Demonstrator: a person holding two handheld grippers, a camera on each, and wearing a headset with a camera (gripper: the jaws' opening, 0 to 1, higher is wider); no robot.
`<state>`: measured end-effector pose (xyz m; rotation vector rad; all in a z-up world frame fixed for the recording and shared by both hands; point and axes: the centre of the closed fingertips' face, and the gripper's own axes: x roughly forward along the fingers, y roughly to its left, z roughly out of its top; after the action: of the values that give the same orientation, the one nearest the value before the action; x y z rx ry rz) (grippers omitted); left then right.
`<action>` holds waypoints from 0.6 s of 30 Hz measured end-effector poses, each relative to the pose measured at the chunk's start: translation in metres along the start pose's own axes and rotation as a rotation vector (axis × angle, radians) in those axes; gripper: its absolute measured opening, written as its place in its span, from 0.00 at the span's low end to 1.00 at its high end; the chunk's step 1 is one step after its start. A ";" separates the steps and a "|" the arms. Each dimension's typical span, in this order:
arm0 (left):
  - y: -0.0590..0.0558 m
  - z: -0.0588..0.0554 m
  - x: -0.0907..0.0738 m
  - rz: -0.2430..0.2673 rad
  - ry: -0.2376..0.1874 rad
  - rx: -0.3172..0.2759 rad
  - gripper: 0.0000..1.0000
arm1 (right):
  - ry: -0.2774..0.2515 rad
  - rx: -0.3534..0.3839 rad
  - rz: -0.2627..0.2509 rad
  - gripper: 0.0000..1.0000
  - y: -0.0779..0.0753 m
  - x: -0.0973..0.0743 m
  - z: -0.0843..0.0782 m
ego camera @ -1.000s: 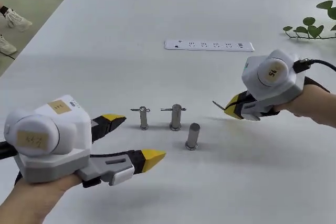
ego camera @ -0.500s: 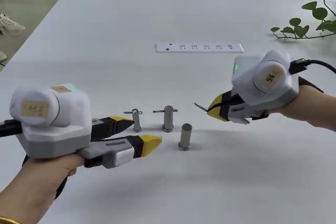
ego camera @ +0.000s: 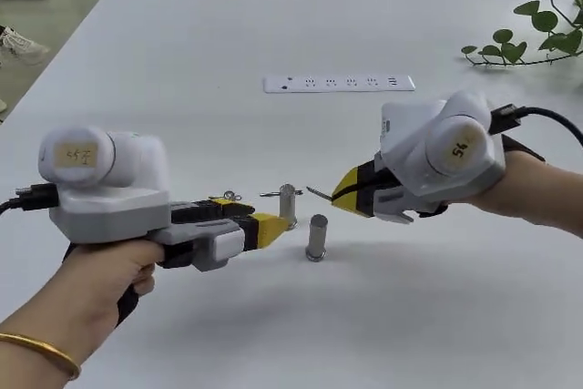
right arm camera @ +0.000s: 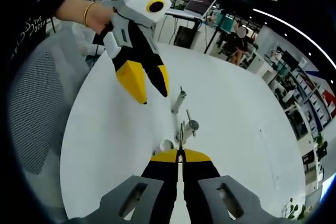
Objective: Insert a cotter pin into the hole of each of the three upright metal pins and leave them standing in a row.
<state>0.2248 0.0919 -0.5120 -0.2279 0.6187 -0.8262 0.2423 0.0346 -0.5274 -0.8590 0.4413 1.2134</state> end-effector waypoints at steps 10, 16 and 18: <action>-0.009 -0.002 0.006 -0.046 0.019 -0.125 0.18 | -0.039 -0.029 0.011 0.00 0.010 0.000 0.018; -0.017 -0.001 0.007 -0.083 0.018 -0.176 0.14 | -0.052 -0.075 0.032 0.00 0.020 0.001 0.028; -0.017 -0.001 0.008 -0.082 0.017 -0.185 0.13 | -0.054 -0.080 0.041 0.00 0.024 0.001 0.030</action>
<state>0.2179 0.0747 -0.5088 -0.4173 0.7059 -0.8511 0.2164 0.0608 -0.5178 -0.8870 0.3702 1.2956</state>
